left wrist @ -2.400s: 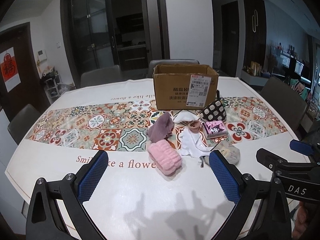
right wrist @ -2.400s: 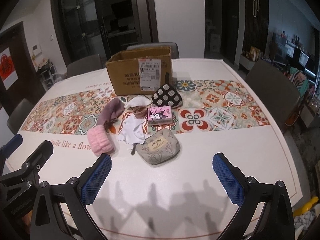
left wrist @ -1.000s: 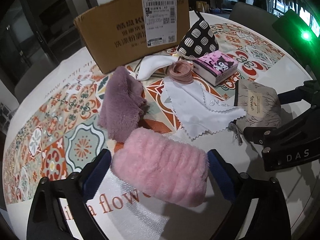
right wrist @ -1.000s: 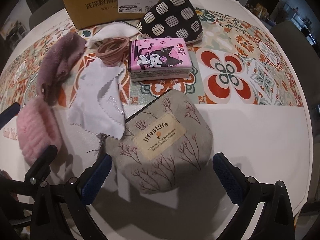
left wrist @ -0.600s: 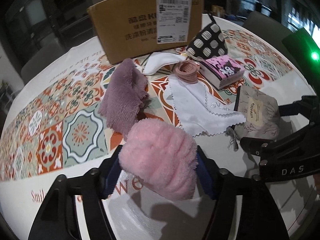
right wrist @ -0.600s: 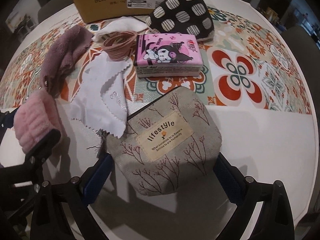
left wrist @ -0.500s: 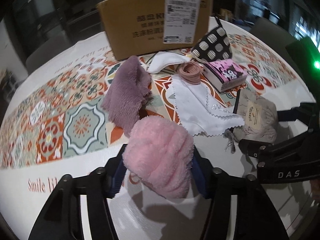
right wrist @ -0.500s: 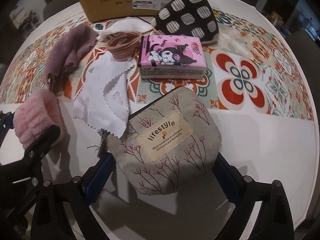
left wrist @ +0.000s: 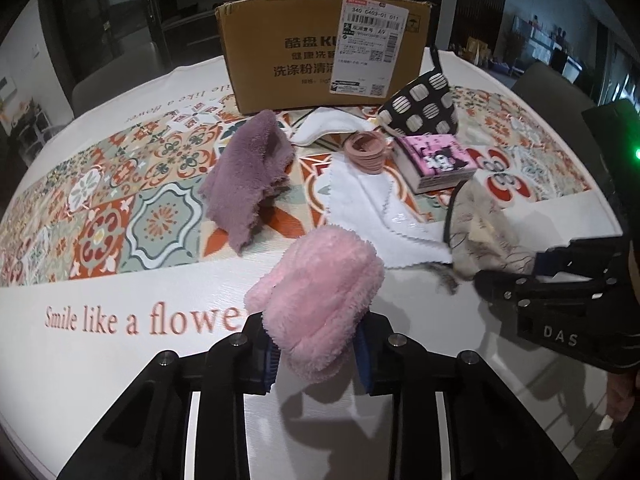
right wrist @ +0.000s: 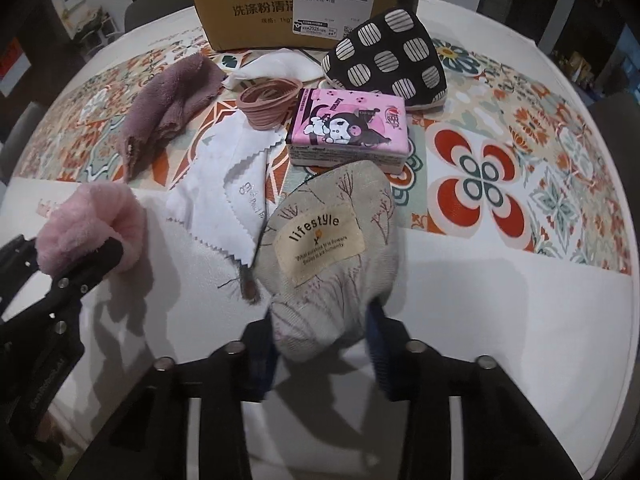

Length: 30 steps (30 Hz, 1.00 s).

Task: Organize soft objects
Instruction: 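Grasp the pink fluffy roll with the left tool while the right tool grasps the grey pouch, then lift both held items and carry them over the cardboard box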

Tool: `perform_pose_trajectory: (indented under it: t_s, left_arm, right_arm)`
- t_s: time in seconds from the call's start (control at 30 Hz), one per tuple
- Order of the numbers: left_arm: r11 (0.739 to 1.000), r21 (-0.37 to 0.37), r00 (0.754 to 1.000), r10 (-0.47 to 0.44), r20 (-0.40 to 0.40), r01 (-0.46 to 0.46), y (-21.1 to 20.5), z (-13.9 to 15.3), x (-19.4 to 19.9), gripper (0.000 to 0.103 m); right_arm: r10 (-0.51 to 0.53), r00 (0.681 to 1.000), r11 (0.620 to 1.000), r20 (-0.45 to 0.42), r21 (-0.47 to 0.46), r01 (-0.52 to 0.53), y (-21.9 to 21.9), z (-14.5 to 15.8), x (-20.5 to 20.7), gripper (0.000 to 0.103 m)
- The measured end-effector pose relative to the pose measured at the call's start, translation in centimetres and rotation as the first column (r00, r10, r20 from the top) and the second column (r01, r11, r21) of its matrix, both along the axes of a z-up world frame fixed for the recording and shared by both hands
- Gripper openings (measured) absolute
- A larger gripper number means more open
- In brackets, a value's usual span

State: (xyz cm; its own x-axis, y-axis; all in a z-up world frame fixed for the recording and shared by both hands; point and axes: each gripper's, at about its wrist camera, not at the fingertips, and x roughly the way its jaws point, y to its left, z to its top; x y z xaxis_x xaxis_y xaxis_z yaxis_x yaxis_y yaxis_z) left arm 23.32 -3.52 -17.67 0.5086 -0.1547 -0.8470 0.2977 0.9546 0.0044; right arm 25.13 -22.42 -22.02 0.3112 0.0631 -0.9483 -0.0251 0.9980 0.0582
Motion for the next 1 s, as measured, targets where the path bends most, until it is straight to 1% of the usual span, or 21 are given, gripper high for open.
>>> perform_pose_trajectory:
  t_s: [0.03,0.17,0.33,0.5,0.63,0.83,1.0]
  left_arm:
    - [1.000,-0.011,1.000,0.002,-0.002,-0.002,-0.1,0.1,-0.1,0.030]
    - [0.999,-0.033,1.000,0.004,0.002,-0.004,-0.5,0.7,-0.6,0.029]
    - [0.998,-0.063,0.999,-0.003,0.042,0.006,-1.1,2.6,-1.2,0.029]
    - [0.996,-0.085,0.994,-0.009,0.106,0.018,-1.3,5.3,-1.5,0.029]
    - [0.995,-0.097,0.987,-0.010,0.161,0.026,-1.2,7.7,-1.4,0.029]
    - [0.993,-0.118,0.970,-0.003,0.245,0.033,-1.0,11.3,-0.6,0.029]
    - [0.991,-0.126,0.953,0.006,0.302,0.034,-0.8,13.8,0.4,0.029]
  right_arm:
    - [-0.004,1.000,1.000,-0.006,0.019,0.004,-0.2,0.0,-0.1,0.032]
    - [-0.014,1.000,0.998,-0.014,0.061,0.015,-0.8,0.4,-0.7,0.030]
    - [-0.021,1.000,0.998,0.019,0.067,0.019,-1.2,2.1,-1.7,0.030]
    - [-0.023,0.995,0.998,0.098,0.062,0.017,-1.4,5.1,-2.6,0.030]
    - [-0.019,0.984,0.998,0.175,0.056,0.009,-1.5,7.8,-2.9,0.030]
    - [-0.018,0.960,0.998,0.278,0.061,0.001,-1.2,11.4,-2.4,0.030]
    - [-0.017,0.933,0.997,0.359,0.075,-0.010,-0.8,14.2,-1.5,0.030]
